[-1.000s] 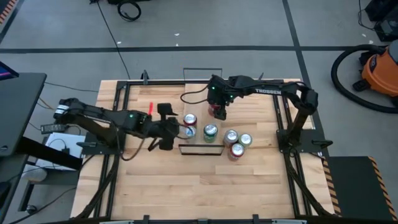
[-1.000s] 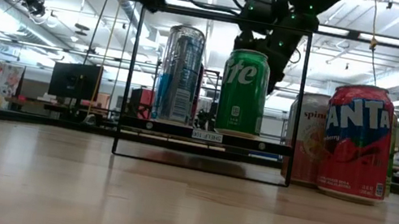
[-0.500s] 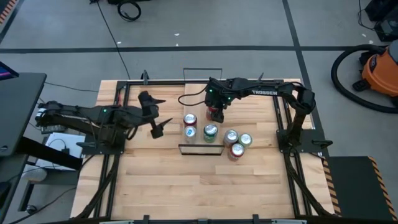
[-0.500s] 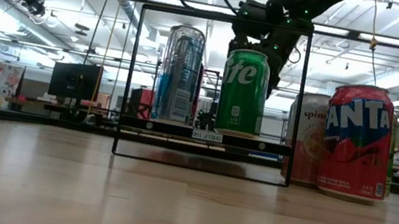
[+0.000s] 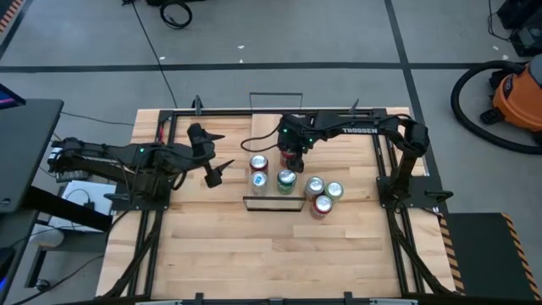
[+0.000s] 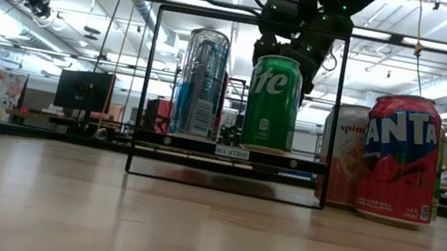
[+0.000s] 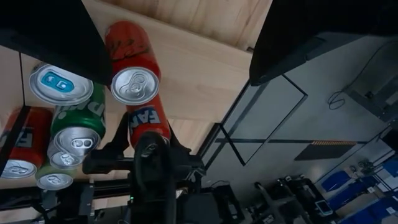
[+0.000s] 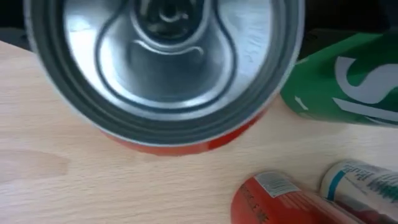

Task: Place canned beverage on shelf
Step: Put the bottom red soda can on the shelf, then adjust the red balck soda can

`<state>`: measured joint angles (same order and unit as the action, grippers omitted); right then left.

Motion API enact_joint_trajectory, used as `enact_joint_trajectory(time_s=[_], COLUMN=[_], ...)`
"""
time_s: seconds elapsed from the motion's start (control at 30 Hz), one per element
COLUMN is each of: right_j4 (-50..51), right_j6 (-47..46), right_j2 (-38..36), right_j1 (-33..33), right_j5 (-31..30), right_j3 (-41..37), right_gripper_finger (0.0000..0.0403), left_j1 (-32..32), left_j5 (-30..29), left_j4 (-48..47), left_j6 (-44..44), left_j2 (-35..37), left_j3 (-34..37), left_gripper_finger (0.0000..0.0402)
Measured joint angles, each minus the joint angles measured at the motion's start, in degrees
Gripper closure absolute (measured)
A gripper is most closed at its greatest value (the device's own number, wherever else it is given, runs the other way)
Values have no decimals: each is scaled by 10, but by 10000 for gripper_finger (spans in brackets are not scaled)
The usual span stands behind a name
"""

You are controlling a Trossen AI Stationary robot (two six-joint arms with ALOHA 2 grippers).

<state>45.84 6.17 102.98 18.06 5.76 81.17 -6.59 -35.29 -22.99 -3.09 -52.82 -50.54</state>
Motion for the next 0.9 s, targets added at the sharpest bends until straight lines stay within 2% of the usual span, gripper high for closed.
enact_joint_trajectory(time_s=[0.2,0.43,0.67,0.9], right_j4=[19,94,156,169], right_j6=[0,1,19,42], right_j2=[-2,-3,-3,-30], right_j1=[1,-2,-8,-9], right_j5=[-3,-4,-53,-75], right_j3=[18,80,161,214], right_gripper_finger=[31,31,31,30], left_j1=[0,0,32,100], left_j5=[0,6,87,189], left_j4=[0,-15,14,163], left_j6=[0,10,-4,-18], left_j2=[0,0,-10,-16], left_j3=[0,0,45,140], left_gripper_finger=[13,13,13,13])
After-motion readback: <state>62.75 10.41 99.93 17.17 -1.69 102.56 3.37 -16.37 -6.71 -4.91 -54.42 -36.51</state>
